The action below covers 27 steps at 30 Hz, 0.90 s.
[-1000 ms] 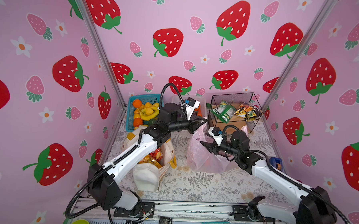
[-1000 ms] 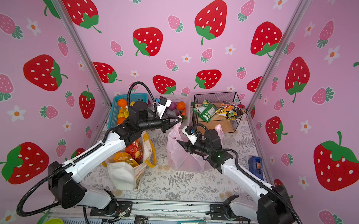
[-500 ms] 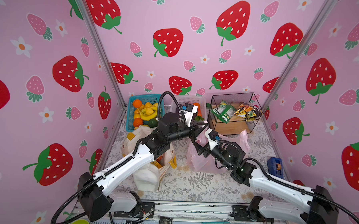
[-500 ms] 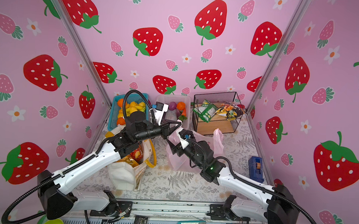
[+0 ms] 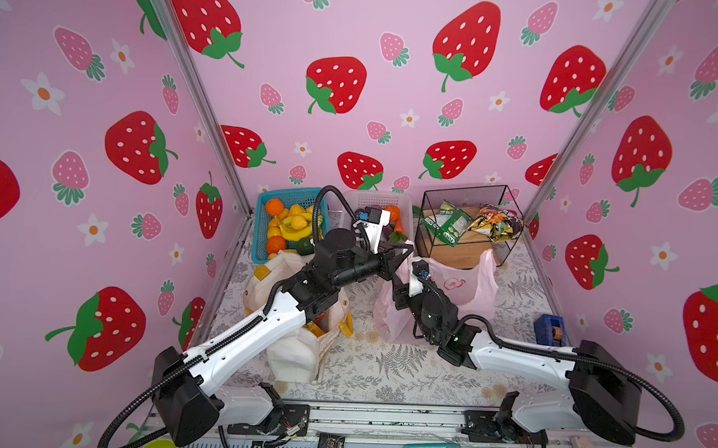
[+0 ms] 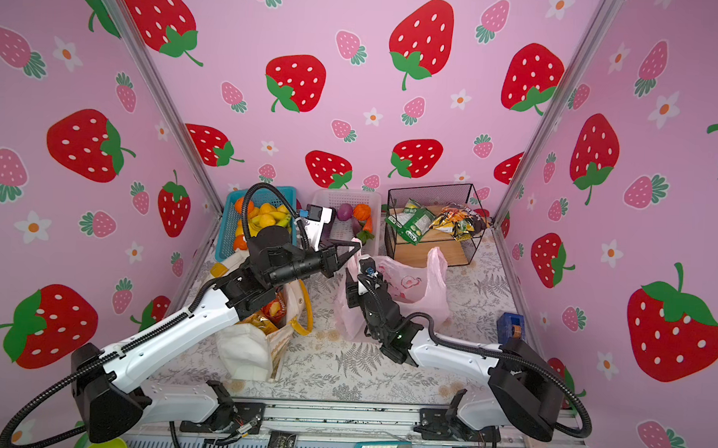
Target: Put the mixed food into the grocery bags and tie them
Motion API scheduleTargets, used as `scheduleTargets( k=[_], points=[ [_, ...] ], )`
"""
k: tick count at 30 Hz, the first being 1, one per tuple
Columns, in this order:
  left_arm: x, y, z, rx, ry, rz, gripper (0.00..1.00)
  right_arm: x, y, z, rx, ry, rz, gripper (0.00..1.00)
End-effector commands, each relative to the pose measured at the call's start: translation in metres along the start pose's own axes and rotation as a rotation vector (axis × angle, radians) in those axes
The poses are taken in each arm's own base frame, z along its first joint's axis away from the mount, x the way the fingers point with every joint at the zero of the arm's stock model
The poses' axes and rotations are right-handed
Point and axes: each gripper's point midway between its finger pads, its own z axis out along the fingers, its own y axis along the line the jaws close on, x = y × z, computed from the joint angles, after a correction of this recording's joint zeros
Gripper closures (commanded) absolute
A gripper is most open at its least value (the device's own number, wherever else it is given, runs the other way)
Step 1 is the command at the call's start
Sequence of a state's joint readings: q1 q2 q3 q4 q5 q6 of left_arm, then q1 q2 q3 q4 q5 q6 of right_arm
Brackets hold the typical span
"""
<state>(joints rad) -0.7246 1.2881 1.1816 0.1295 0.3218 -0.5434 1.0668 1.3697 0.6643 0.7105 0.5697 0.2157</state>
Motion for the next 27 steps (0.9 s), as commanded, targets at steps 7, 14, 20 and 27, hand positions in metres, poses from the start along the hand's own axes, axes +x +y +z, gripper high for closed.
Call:
scheduleTargets(
  k=[7,14,20,27],
  points=[
    [-0.014,-0.010,-0.008,0.015,-0.039,0.047,1.00,-0.024,0.030,-0.015,-0.408,-0.028,-0.138,0.19],
    [-0.016,-0.011,-0.008,0.021,-0.036,0.047,1.00,-0.035,0.040,-0.027,-0.679,-0.043,-0.180,0.16],
    [-0.019,-0.011,-0.009,0.025,-0.041,0.048,1.00,-0.013,0.037,-0.018,-0.732,0.011,-0.154,0.59],
    [-0.020,-0.010,-0.008,0.036,-0.035,0.044,1.00,0.021,0.027,-0.010,-0.665,0.101,-0.118,0.78]
  ],
)
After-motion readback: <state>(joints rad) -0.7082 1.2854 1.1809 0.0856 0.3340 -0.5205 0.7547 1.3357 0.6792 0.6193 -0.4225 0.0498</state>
